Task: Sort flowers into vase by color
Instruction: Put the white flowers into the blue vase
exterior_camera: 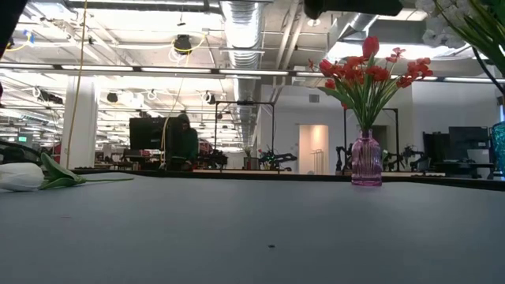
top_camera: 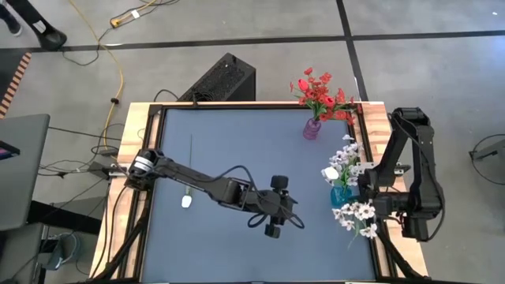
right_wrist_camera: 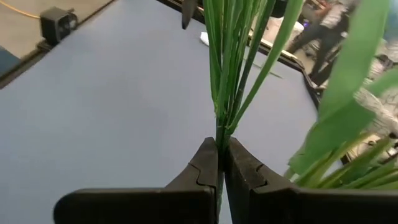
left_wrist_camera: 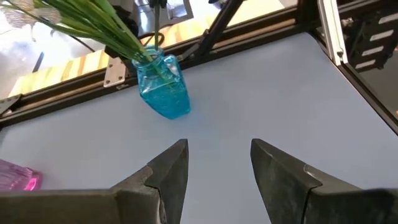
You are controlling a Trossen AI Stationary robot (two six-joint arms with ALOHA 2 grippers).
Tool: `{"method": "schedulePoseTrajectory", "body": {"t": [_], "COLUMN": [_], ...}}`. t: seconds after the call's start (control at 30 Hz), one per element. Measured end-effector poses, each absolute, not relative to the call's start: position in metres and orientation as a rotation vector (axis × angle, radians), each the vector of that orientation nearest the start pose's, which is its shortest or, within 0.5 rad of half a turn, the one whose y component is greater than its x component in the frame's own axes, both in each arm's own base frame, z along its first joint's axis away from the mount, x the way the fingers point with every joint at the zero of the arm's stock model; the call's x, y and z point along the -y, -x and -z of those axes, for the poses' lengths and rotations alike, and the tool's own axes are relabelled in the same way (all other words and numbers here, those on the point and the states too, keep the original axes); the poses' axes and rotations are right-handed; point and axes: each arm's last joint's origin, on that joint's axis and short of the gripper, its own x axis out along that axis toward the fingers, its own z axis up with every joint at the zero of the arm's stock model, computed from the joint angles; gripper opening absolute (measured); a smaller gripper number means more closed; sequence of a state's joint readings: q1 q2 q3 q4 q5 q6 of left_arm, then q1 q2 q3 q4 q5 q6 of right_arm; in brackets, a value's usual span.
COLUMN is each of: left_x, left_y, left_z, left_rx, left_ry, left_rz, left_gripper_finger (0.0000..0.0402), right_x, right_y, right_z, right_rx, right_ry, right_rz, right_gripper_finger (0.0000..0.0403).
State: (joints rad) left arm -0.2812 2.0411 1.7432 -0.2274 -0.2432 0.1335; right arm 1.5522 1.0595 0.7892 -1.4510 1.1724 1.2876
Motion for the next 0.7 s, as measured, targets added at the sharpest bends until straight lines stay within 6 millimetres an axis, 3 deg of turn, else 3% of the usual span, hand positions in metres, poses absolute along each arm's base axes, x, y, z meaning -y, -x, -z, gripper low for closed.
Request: {"method": "schedulePoseTrajectory", "body": {"t": [0.7], "left_x": [0.1225], "left_y": [-0.4585], "left_z": [-0.2761], "left_rx": [-0.505], "left_ry": [-0.254], "left_rz": [0.065], "left_gripper_finger": [0.0164], "right_x": [-0.1257], "right_y": [-0.0282], "right_z": [-0.2375], "right_rx": [-0.513], "right_ry": [0.311], "right_rz": [0.059], "right_gripper_finger": [0.0034]}}
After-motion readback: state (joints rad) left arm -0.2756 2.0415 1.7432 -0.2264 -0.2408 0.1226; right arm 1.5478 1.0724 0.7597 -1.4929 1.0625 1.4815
